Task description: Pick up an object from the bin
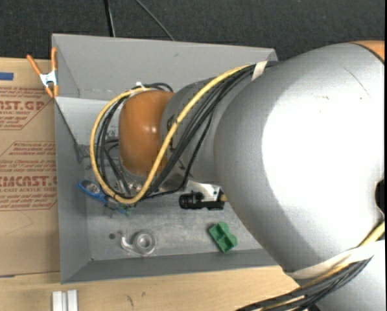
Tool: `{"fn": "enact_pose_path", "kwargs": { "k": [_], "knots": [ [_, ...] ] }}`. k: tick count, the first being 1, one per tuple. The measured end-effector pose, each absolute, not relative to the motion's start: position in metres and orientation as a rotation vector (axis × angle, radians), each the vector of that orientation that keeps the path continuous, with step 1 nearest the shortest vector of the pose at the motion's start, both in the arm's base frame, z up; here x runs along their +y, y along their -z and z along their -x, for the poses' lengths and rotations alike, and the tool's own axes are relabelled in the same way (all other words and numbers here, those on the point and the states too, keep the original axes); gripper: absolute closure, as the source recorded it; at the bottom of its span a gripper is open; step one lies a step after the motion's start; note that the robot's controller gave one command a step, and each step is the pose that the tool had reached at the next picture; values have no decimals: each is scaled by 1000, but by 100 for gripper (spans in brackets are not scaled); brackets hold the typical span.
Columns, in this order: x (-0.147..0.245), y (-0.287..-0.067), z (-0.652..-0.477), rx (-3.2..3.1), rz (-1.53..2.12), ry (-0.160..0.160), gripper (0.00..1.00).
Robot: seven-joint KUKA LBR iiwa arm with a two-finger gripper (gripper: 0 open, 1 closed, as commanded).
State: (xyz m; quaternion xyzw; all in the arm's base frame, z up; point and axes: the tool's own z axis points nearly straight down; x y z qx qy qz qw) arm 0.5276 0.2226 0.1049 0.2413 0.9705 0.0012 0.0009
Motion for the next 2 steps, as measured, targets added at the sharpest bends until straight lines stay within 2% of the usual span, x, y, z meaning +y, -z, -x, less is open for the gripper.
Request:
{"fn": "enact_pose_path", "kwargs": {
  "k": [1,2],
  "knots": [
    [224,-152,-529,3046,-755,-5,100],
    [224,-169,-529,3048,-755,-4,100]
  ]
}}
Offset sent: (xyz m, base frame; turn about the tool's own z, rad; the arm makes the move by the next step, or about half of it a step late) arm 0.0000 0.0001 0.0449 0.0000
